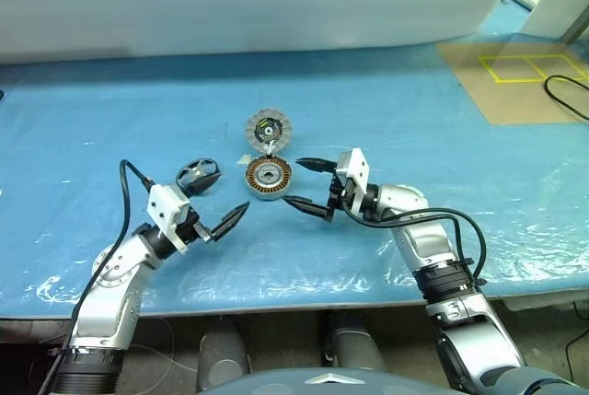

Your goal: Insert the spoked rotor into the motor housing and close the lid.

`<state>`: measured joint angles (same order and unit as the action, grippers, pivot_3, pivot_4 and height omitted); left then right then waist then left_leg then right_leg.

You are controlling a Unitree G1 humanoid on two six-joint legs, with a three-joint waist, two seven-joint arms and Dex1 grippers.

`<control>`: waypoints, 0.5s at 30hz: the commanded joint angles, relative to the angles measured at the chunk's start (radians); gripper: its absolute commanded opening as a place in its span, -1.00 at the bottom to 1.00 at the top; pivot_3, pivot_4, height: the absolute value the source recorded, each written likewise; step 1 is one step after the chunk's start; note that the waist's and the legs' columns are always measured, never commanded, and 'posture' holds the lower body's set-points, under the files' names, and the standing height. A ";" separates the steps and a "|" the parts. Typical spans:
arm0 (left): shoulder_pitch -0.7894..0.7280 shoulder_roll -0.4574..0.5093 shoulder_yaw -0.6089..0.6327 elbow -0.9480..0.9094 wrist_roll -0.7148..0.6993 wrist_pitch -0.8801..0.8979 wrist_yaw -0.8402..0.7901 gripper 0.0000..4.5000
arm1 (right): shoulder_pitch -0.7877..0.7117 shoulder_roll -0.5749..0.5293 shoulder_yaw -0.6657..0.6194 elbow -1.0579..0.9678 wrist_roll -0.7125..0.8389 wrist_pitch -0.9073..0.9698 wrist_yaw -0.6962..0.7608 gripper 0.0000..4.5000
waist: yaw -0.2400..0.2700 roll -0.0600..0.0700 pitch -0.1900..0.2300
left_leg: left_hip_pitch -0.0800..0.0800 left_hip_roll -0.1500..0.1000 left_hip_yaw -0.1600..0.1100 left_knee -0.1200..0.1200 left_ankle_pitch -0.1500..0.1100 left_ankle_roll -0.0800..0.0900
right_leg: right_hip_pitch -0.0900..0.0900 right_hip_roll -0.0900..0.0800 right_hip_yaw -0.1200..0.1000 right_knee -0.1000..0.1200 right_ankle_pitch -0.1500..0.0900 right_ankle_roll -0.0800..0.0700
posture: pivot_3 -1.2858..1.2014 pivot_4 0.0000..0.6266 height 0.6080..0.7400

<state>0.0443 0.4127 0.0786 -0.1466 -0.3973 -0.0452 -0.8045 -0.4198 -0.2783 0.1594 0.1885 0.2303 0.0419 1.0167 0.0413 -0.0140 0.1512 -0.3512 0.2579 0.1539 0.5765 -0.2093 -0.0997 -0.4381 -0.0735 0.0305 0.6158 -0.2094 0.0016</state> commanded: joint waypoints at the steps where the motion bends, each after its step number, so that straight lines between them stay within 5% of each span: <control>1: -0.008 0.014 0.009 -0.005 -0.012 -0.007 -0.017 0.98 | 0.014 -0.016 -0.004 -0.040 0.001 -0.027 -0.007 1.00 | 0.000 0.000 0.000 | 0.000 0.000 0.000 0.000 0.000 0.000 | 0.000 0.000 0.000 0.000 0.000 0.000 | 0.03 -0.52 1.00; 15: -0.017 0.016 0.007 0.001 -0.004 -0.005 -0.025 0.98 | 0.016 -0.027 0.007 -0.056 0.016 -0.012 -0.006 1.00 | 0.000 0.000 0.000 | 0.000 0.000 0.000 0.000 0.000 0.001 | 0.000 0.000 0.000 -0.001 0.000 0.000 | 0.03 -0.52 1.00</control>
<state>0.0339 0.4190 0.0785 -0.1303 -0.3959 -0.0441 -0.8253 -0.3936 -0.3053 0.1712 0.1765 0.2257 0.0362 1.0072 0.0414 -0.0139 0.1513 -0.3513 0.2579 0.1539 0.5762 -0.2097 -0.0989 -0.4381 -0.0735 0.0305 0.6149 -0.2094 0.0017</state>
